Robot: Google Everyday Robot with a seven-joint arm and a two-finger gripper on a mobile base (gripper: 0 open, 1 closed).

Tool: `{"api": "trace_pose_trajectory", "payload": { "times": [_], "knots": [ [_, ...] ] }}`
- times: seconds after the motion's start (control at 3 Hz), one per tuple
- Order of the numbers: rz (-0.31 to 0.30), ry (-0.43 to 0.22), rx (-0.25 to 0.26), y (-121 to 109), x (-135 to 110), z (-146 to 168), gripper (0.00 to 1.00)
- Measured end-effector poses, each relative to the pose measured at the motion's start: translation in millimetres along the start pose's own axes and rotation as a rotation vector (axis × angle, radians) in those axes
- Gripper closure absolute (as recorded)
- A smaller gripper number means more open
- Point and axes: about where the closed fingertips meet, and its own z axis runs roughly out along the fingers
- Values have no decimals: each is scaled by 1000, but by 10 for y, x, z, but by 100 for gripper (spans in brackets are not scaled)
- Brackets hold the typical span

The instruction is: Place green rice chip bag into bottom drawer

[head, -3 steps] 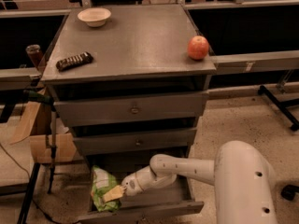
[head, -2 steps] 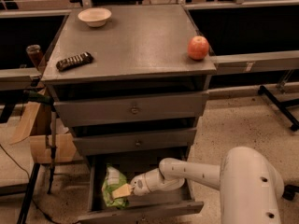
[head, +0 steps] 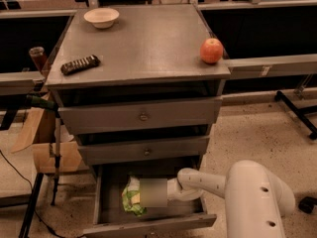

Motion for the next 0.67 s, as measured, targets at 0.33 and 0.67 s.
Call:
{"api": "trace_pose_trajectory", "payload": {
  "times": [0.33, 0.67],
  "knots": [
    [73, -52, 36, -293, -124, -79, 81],
    [130, -137, 55, -467, -162, -127, 59]
  ]
}}
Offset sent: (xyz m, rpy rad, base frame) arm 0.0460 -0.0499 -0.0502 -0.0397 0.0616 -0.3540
